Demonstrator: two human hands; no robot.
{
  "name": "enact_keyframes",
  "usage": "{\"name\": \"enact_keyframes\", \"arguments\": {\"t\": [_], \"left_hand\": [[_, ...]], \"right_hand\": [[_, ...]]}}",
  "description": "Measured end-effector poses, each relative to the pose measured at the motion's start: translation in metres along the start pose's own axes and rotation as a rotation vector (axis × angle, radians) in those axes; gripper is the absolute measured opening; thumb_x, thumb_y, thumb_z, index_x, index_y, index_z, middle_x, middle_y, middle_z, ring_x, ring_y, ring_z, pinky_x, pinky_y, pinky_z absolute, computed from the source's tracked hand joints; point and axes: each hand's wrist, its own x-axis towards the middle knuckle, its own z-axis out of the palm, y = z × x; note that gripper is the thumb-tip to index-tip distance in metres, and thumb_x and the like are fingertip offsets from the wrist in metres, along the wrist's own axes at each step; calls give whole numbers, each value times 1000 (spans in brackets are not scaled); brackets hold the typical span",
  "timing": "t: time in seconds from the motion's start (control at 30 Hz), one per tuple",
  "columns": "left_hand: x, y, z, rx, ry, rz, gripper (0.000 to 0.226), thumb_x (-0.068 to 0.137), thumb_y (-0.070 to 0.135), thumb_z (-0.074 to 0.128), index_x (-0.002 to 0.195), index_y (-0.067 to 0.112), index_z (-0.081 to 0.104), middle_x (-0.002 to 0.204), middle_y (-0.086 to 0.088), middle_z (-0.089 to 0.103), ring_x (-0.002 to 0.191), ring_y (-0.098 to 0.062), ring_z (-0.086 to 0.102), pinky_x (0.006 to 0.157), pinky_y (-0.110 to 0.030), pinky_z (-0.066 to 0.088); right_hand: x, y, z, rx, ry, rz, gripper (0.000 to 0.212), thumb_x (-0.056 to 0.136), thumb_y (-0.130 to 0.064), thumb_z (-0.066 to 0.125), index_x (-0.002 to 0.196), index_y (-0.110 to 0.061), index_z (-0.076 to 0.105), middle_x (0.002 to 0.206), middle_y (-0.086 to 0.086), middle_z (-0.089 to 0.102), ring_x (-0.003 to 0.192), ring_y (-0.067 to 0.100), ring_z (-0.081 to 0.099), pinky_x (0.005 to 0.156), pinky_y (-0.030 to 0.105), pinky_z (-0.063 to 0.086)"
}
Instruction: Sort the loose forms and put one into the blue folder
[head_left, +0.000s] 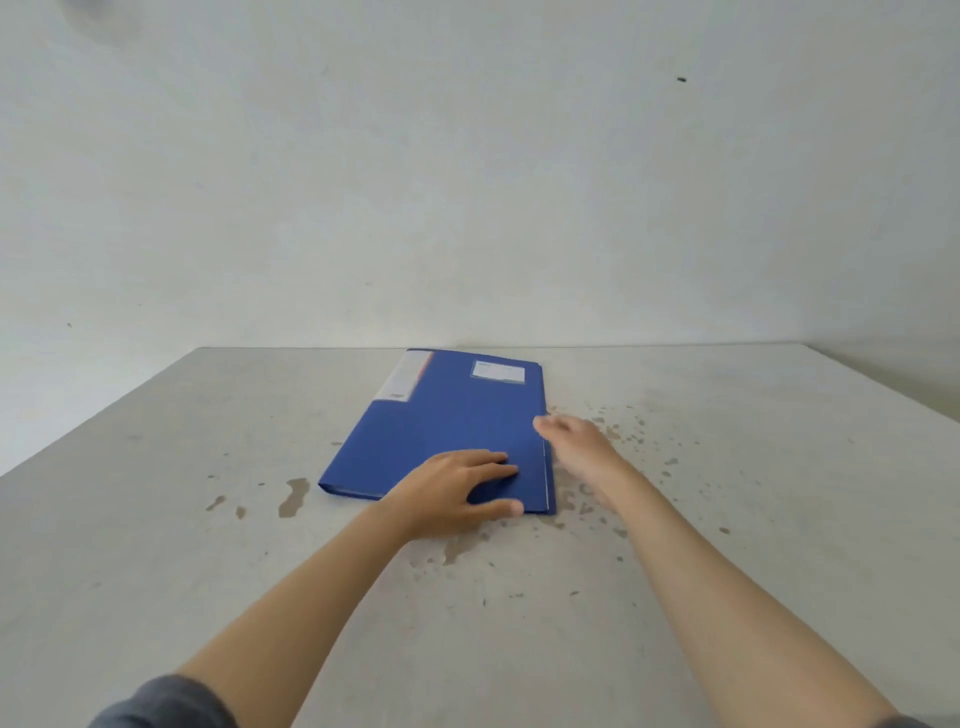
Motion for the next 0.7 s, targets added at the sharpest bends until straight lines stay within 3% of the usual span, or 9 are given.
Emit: {"name": "enact_keyframes", "arguments": {"t": [0.17,0.33,0.57,0.7], "left_hand": [[-12,-40,-6,77,-30,-56,83,67,85,21,142,49,28,155,17,23,144,-5,17,119,-34,10],[6,-51,-4,-14,8,-128,87,63,85,26,141,46,34,155,16,24,144,-5,17,119,-33,5],[41,-62,0,-47,60,-173,87,65,84,30,141,42,36,153,17,27,143,-5,17,118,-33,4],[48,-65,-4,-204,137,-192,56,85,64,44,132,35,52,145,15,41,138,-5,31,114,-28,16]], "right_hand": [[12,10,22,-370,-69,-68,55,99,-42,34,145,-12,34,156,4,26,143,19,25,114,33,22],[44,7,28,-413,-49,-99,54,100,-42,31,146,-12,33,159,4,17,147,16,15,119,36,13],[84,10,30,-432,-24,-132,53,100,-41,34,145,-13,35,158,2,21,146,16,19,119,34,15],[87,7,29,-379,70,-183,48,99,-37,40,140,-13,42,151,2,35,138,17,33,110,29,27]]}}
